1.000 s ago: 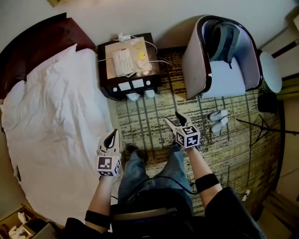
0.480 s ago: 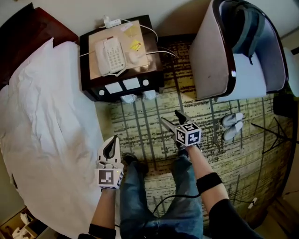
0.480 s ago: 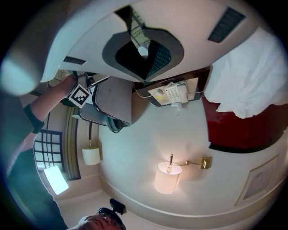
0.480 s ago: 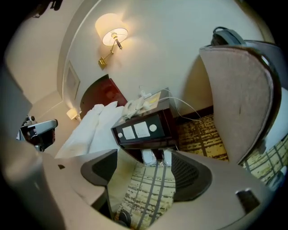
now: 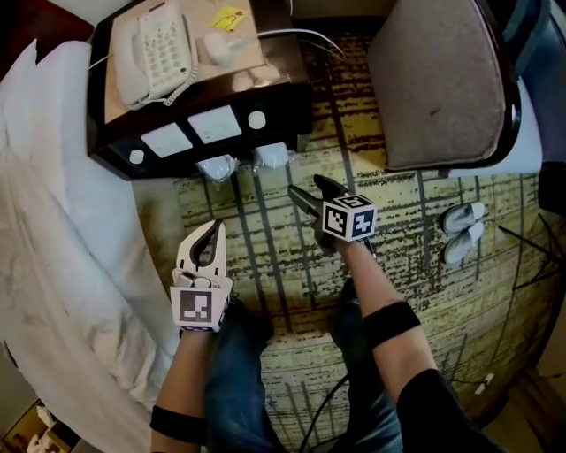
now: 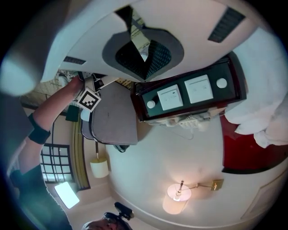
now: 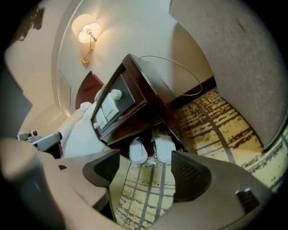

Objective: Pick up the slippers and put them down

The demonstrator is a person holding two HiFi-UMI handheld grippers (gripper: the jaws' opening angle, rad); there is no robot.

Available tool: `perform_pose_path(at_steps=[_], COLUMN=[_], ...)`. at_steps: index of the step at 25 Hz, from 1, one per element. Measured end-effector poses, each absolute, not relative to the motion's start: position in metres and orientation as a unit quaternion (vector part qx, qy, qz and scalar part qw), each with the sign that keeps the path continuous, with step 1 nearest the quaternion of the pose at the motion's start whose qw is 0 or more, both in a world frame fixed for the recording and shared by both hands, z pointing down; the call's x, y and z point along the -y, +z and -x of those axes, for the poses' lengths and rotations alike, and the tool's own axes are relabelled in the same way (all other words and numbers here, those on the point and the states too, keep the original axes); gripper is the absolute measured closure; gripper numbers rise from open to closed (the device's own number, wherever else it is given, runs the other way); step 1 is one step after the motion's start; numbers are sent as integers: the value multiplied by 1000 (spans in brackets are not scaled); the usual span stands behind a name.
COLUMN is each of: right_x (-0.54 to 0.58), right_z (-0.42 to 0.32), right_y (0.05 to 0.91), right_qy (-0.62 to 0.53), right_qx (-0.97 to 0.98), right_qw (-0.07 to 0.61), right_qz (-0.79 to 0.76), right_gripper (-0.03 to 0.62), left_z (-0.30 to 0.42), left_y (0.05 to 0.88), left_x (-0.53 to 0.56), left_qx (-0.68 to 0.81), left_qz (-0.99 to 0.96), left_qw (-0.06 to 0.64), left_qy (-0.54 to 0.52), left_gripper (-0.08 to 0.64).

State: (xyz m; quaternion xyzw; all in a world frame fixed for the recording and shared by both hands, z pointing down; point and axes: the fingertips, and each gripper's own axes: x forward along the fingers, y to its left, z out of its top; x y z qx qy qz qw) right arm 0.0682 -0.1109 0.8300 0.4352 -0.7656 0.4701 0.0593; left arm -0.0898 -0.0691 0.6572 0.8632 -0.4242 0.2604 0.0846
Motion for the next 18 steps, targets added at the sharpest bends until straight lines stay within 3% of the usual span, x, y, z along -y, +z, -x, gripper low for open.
perform_pose_path(at_steps=[9,18], right_x=[132,161], right_z=[-64,-43], right_y=[923,988], right_qy=[555,591], right_qx=[701,666], right_qw=[-58,-128], right_qz=[-443,-436], right_gripper=[232,201], left_z=[72,58], left_y=[747,802], left_x=[94,118], left_qx=[388,364], left_qz=[-881,-896], left_qw=[55,21], left_qy=[265,256], left_gripper=[557,557])
